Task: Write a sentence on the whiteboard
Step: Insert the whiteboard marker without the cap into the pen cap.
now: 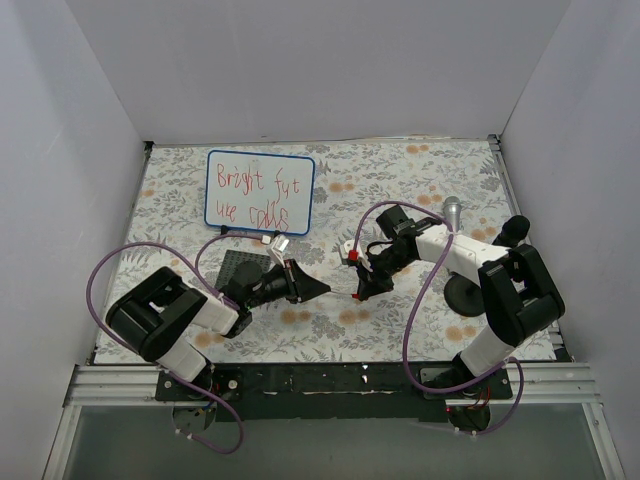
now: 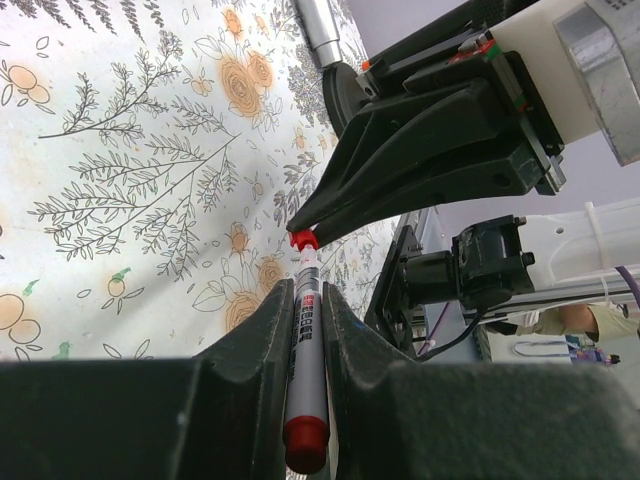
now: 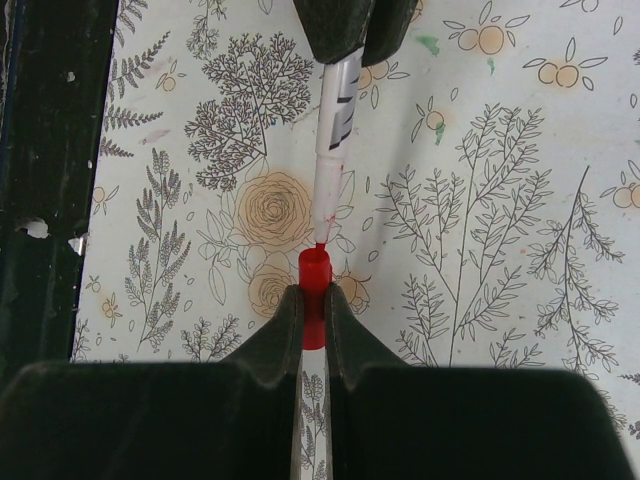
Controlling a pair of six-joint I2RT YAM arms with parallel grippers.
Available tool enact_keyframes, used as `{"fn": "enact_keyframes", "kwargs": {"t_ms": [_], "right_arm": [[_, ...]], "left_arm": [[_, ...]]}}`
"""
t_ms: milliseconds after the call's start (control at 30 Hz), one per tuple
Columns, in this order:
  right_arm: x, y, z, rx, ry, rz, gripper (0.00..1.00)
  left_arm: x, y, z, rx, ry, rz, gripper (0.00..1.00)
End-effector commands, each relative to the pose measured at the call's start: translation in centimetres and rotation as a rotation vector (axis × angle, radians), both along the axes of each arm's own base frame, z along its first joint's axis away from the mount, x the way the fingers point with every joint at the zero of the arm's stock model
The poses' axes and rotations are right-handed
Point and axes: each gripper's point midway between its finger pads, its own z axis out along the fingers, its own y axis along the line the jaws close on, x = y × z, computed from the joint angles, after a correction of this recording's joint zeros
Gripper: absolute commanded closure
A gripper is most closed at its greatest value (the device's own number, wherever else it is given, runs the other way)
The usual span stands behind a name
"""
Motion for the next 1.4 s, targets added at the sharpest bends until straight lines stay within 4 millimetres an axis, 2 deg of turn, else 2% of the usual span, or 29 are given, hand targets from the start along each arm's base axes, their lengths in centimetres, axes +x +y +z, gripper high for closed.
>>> {"fn": "enact_keyframes", "kwargs": {"t_ms": [0,600,933,1100,1367], "right_arm": [[0.7,1.0,1.1,0.039,-0.024,0.009,0.99],[0.9,1.2,0.9,0.031,-0.009,0.001,0.99],[1.0,1.7,0.9,0.024,0.001,0.004,0.99],[0.7,2.1,1.3,0.03,0.006,0.012,0.99],[1.2,3.2,2.1,0.046,0.034,-0.014,0.99]], "left_arm": [[0.3,-0.5,0.6,-0.004,-0.039,-0.01,1.0],[0.1,-1.0,0.2,-0.012,-0.021,-0.036,1.0],[0.2,-2.1,0.0,-0.024,-0.014,-0.054,1.0],[0.9,-2.7,-0.8,0.005,-0.018,-0.04,1.0],[1.4,-5.5,-3.1,0.089,-0.038,-0.087,1.0]]}}
